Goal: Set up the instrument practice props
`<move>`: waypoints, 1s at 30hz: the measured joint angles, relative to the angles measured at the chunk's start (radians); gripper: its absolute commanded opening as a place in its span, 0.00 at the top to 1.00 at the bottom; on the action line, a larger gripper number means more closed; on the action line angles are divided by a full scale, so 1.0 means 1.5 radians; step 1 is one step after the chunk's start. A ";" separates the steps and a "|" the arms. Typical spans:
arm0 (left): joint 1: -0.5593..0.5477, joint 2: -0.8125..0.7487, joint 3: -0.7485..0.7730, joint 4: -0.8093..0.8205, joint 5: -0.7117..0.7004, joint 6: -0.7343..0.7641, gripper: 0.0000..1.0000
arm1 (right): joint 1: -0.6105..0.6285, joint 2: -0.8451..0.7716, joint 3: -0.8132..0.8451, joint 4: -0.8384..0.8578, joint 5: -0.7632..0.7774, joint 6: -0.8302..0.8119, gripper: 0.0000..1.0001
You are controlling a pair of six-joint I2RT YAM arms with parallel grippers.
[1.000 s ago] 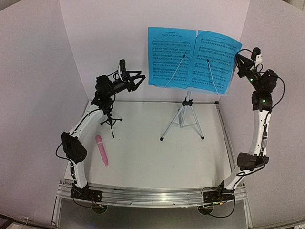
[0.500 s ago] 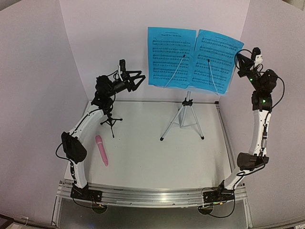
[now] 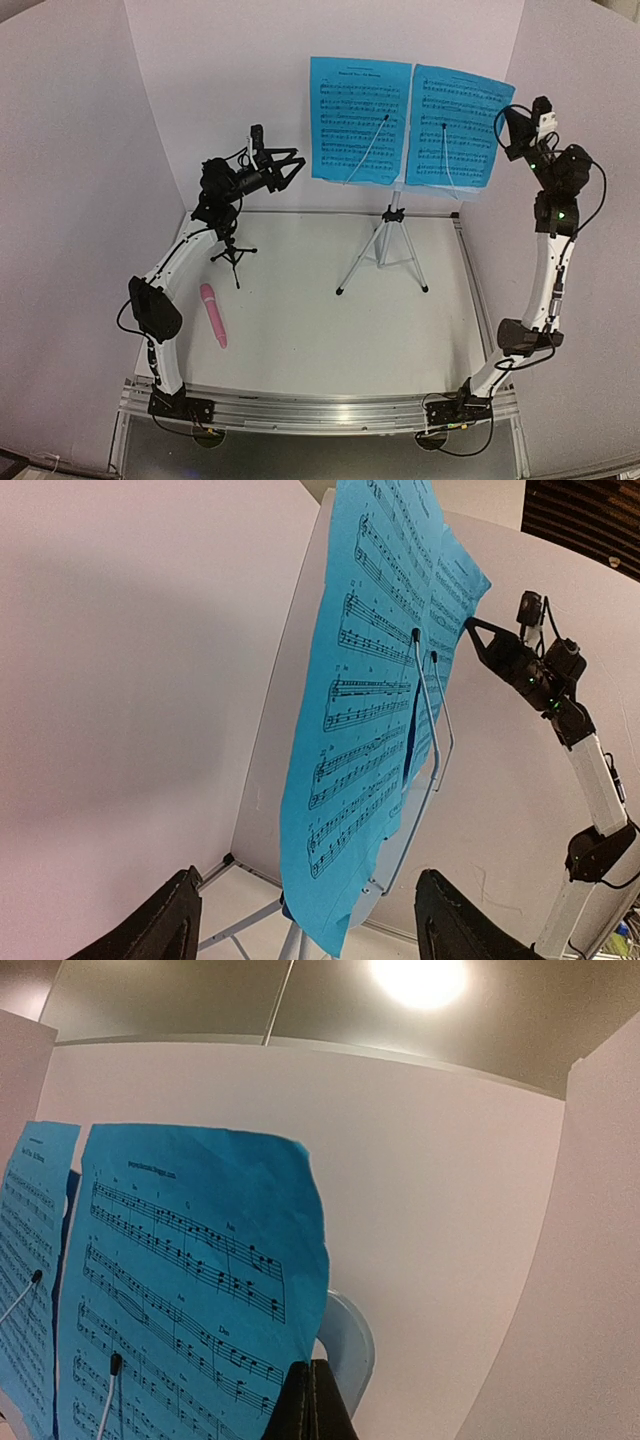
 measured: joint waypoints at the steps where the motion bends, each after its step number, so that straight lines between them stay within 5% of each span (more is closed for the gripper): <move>1: 0.000 0.000 0.000 0.000 0.000 0.001 0.27 | 0.000 0.000 0.004 -0.002 -0.001 -0.006 1.00; 30: 0.000 0.000 0.000 0.000 0.000 0.002 0.27 | 0.000 0.020 0.023 -0.029 0.000 -0.021 1.00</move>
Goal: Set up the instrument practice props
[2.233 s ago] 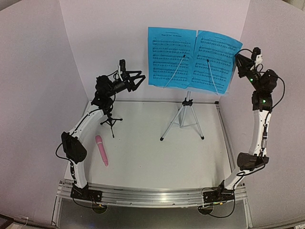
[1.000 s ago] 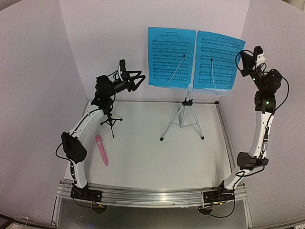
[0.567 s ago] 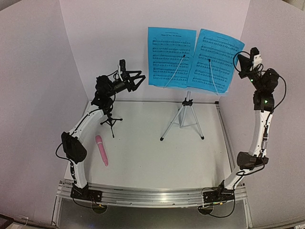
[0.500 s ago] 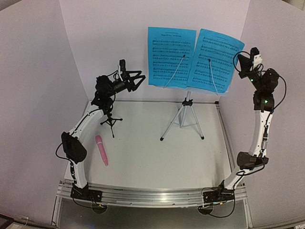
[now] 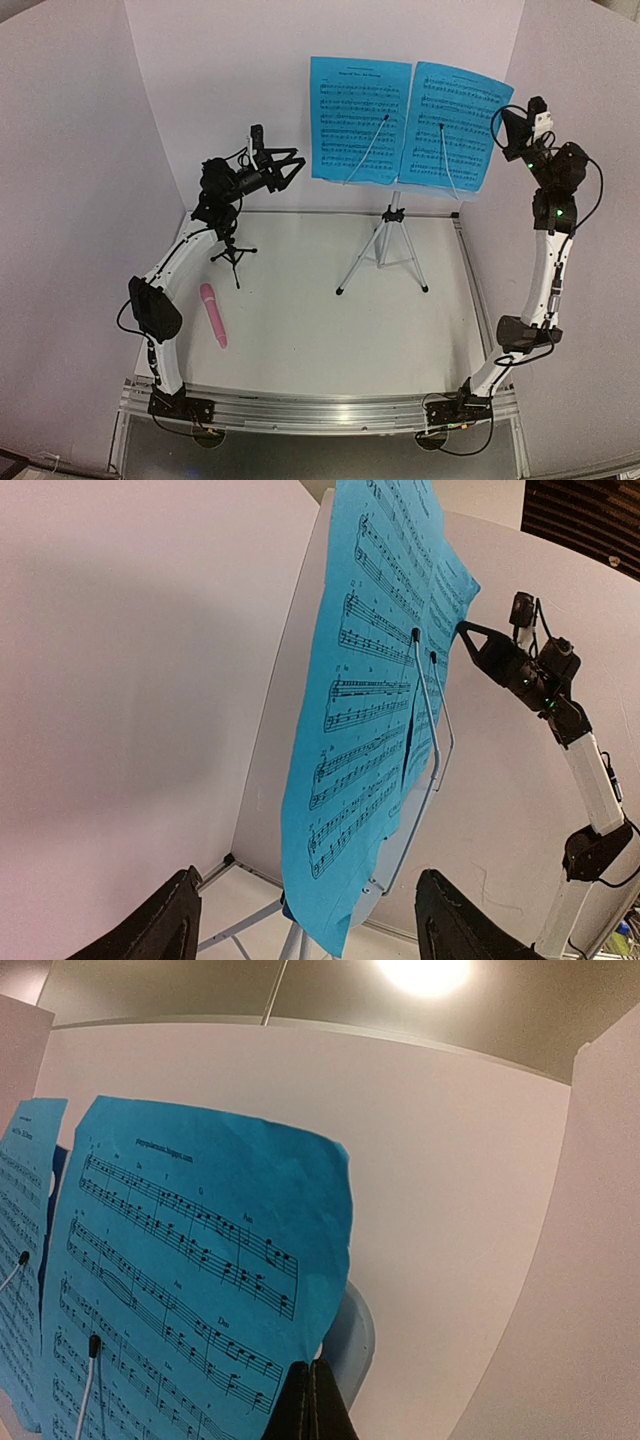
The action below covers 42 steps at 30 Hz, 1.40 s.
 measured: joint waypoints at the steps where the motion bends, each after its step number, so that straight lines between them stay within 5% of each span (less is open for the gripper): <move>1: 0.000 0.000 0.000 0.000 0.000 0.000 0.26 | 0.000 0.000 0.000 0.000 0.000 -0.001 1.00; 26: 0.002 0.000 0.000 0.000 0.000 0.000 0.26 | 0.000 0.000 -0.009 0.000 0.000 -0.023 1.00; 34: 0.004 0.000 0.000 0.000 0.002 0.003 0.26 | 0.000 -0.002 -0.014 0.000 -0.003 -0.023 0.69; 42: 0.007 -0.036 -0.036 -0.030 0.031 0.057 0.21 | 0.000 -0.085 -0.135 -0.006 0.009 -0.019 0.49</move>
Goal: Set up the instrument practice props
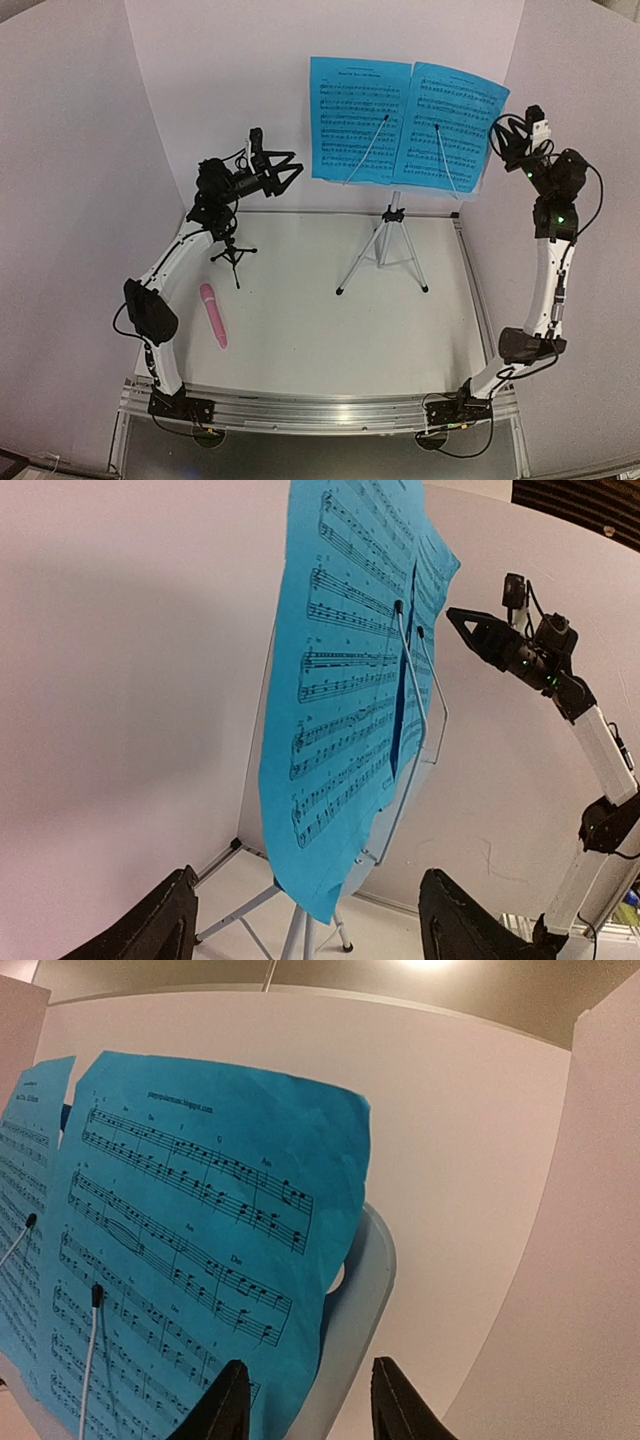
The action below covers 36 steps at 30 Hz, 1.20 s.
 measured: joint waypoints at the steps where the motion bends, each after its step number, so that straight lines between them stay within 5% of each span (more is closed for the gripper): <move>1: 0.001 -0.014 -0.012 -0.006 0.002 0.014 0.21 | 0.000 -0.017 -0.017 0.000 0.006 0.002 0.41; 6: 0.015 -0.112 -0.069 -0.066 0.010 0.080 0.19 | 0.000 -0.103 -0.099 0.001 0.039 0.029 0.22; 13: 0.048 -0.351 -0.215 -0.189 -0.056 0.198 0.18 | 0.000 -0.207 -0.219 0.013 0.044 0.143 0.19; 20: 0.044 -0.594 -0.375 -0.292 -0.233 0.232 0.18 | 0.031 -0.262 -0.362 0.025 -0.030 0.253 0.19; 27: 0.076 -0.672 -0.569 -0.416 -0.460 0.136 0.19 | 0.325 -0.313 -0.532 0.032 -0.038 0.238 0.19; 33: 0.147 -0.644 -0.727 -0.529 -0.520 0.004 0.19 | 0.646 -0.283 -0.637 0.017 0.108 0.138 0.19; 36: 0.149 -0.603 -0.767 -0.561 -0.528 -0.042 0.20 | 0.736 -0.216 -0.654 0.016 0.171 0.116 0.19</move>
